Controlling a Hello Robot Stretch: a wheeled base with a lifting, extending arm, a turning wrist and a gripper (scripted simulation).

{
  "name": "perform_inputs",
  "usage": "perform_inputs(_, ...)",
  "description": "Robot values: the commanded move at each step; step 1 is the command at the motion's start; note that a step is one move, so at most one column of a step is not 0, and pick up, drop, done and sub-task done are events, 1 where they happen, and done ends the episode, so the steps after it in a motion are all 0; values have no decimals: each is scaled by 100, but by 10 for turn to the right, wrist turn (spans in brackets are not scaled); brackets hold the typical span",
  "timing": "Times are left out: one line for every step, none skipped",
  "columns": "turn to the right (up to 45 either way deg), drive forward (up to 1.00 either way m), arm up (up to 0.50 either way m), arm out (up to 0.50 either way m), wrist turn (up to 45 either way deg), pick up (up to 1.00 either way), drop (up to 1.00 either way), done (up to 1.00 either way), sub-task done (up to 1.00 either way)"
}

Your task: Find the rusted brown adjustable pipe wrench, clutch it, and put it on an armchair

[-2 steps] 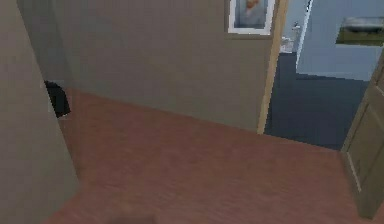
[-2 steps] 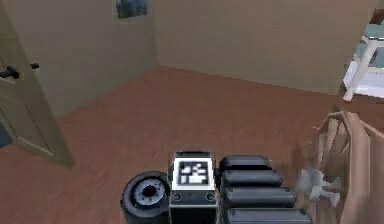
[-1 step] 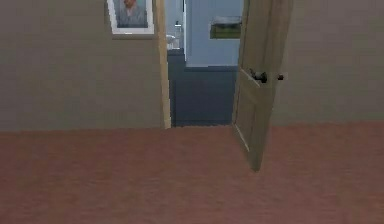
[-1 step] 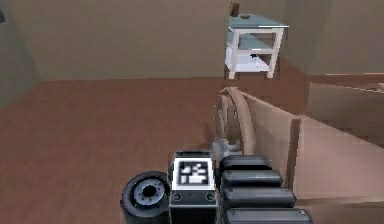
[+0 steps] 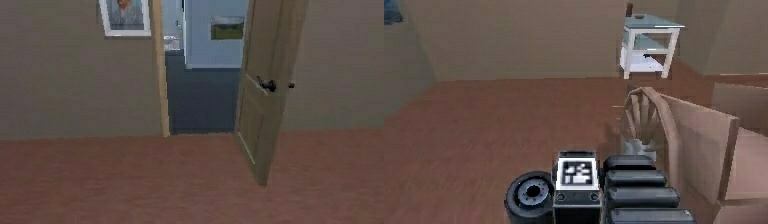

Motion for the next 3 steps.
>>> perform_inputs(30,0,0,0,0,0,0,0,0)
perform_inputs(0,100,0,0,0,0,0,0,0)
perform_inputs(0,100,0,0,0,0,0,0,0)
